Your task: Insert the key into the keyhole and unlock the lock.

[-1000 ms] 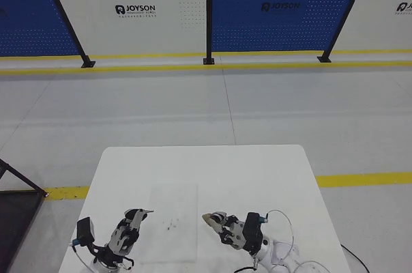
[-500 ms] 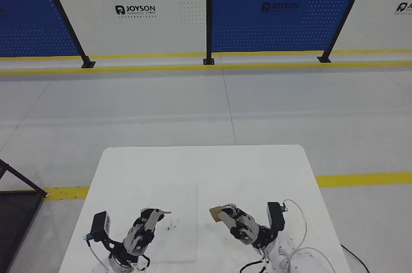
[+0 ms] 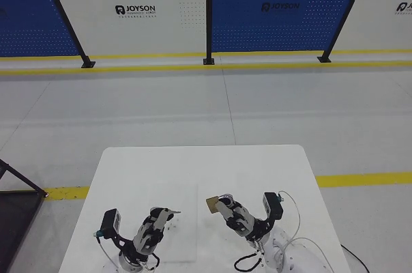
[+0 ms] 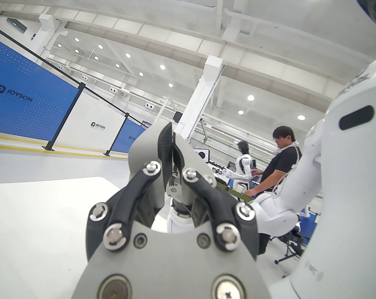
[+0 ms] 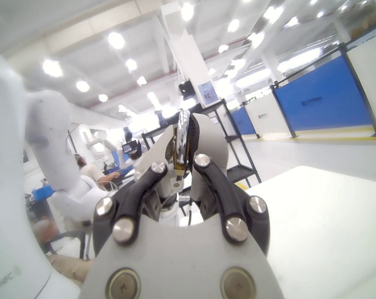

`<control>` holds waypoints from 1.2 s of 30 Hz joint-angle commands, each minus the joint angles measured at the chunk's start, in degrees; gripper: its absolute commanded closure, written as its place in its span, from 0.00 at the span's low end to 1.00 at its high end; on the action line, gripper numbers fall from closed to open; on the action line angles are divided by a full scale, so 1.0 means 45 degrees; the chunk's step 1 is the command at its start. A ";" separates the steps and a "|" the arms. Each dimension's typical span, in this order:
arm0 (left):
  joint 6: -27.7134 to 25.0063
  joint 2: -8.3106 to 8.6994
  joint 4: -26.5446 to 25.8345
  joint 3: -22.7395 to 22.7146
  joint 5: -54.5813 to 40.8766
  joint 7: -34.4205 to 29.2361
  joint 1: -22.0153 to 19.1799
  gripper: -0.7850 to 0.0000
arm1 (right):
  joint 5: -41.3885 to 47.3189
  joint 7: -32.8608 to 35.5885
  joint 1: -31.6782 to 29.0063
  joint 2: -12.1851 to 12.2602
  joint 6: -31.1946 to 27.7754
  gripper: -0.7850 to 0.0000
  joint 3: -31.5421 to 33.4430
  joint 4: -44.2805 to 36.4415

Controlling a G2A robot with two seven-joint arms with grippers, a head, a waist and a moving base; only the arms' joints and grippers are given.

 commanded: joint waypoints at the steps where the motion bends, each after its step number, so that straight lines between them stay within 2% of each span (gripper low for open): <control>1: 0.0000 0.0000 0.0000 0.0000 0.0000 0.0000 0.0000 1.00 | 0.0002 0.0000 0.0000 0.0000 0.0000 1.00 -0.0001 0.0000; 5: 0.0000 0.0000 0.0000 0.0000 0.0000 0.0000 0.0000 1.00 | 0.0002 0.0000 0.0000 0.0000 0.0000 1.00 -0.0001 0.0000; 8: 0.0000 -0.0047 -0.0134 0.0375 -0.0957 -0.0336 -0.0157 1.00 | 0.0451 0.0298 -0.0155 -0.0095 0.0661 1.00 -0.0155 -0.0335; 11: 0.0000 -0.0103 -0.0198 0.0825 -0.1777 -0.0084 -0.0330 1.00 | 0.0980 0.0352 -0.0201 -0.0272 0.1085 1.00 -0.0486 -0.0509; 19: 0.0007 -0.0490 -0.0451 0.1522 -0.3181 0.0009 -0.0656 1.00 | 0.1926 -0.1284 -0.0284 -0.0881 0.1030 1.00 -0.1352 -0.0405; 30: 0.0648 -0.1207 -0.0068 0.2127 -0.1481 0.0650 -0.1042 1.00 | 0.2307 -0.1678 -0.0396 -0.1510 0.1424 1.00 -0.1402 -0.0480; 36: 0.0775 -0.1463 0.0027 0.2336 -0.1360 0.0777 -0.1156 1.00 | 0.2110 -0.1711 -0.0452 -0.1569 0.1456 1.00 -0.1350 -0.0435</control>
